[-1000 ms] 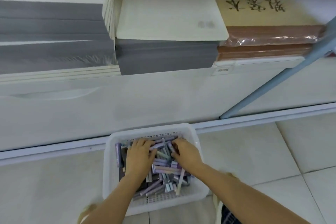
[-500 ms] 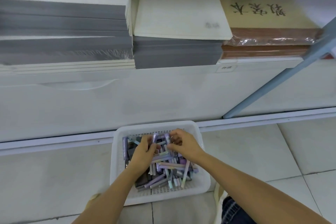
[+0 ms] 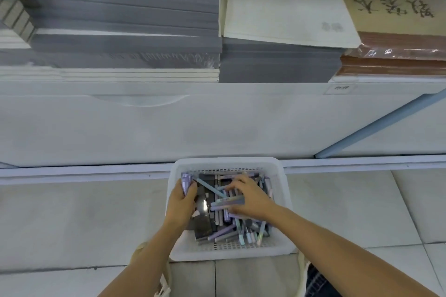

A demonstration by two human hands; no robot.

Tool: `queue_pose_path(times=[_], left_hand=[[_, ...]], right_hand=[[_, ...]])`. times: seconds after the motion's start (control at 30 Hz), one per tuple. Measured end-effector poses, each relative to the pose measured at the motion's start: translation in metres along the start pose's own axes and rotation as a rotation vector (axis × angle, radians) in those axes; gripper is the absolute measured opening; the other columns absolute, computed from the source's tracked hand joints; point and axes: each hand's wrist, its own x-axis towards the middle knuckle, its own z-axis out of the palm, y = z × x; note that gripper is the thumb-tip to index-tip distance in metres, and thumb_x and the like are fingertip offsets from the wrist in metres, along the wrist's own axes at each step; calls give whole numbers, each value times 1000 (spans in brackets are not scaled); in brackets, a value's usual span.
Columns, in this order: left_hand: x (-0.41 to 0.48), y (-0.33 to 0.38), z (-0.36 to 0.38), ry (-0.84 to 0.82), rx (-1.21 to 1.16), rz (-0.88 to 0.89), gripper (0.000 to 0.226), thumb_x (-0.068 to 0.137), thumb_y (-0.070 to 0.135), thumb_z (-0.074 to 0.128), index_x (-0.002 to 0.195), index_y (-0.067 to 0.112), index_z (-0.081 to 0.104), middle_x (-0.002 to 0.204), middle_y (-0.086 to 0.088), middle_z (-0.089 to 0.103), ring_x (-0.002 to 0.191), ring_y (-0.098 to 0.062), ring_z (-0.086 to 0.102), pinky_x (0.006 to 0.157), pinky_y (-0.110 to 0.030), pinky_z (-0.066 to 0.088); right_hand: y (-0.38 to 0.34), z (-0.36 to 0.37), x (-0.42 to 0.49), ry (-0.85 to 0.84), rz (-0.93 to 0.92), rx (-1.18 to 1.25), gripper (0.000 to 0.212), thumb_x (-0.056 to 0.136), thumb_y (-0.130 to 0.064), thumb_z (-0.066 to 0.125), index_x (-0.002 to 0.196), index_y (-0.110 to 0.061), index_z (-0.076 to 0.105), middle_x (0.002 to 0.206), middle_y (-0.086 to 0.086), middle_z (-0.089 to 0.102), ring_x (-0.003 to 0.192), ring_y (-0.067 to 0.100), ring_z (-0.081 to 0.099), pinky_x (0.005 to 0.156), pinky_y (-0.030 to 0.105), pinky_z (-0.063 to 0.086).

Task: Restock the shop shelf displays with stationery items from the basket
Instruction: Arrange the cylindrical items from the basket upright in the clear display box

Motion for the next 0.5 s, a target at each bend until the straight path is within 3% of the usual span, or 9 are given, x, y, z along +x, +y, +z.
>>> queue_pose_path(times=[0.1, 0.17, 0.3, 0.5], left_hand=[[-1, -4, 1, -30, 24, -21, 18, 100, 18, 48, 82, 19, 51, 52, 8, 49, 48, -7, 41, 46, -22, 38], [-1, -6, 2, -50, 41, -36, 19, 100, 20, 49, 81, 19, 51, 56, 6, 49, 51, -9, 41, 50, -25, 38], [0, -8, 1, -74, 46, -50, 19, 99, 22, 50, 82, 13, 50, 62, -2, 46, 54, -13, 40, 52, -27, 37], [0, -5, 4, -118, 33, -84, 26, 99, 25, 53, 79, 9, 52, 61, -8, 51, 54, -19, 49, 52, -27, 46]], right_hand=[[9, 10, 0, -63, -18, -69, 56, 72, -39, 79, 120, -28, 52, 121, -10, 39, 107, 9, 45, 95, 26, 43], [10, 12, 2, -82, -21, -102, 46, 74, -38, 78, 110, -25, 52, 110, -9, 43, 97, 10, 47, 86, 27, 45], [11, 9, 2, -118, 6, -156, 24, 86, -34, 68, 84, -24, 47, 85, -10, 43, 72, 5, 42, 66, 24, 34], [1, -10, -5, 0, 87, 249, 21, 99, -28, 51, 80, -19, 54, 75, -7, 58, 61, -3, 54, 58, 12, 42]])
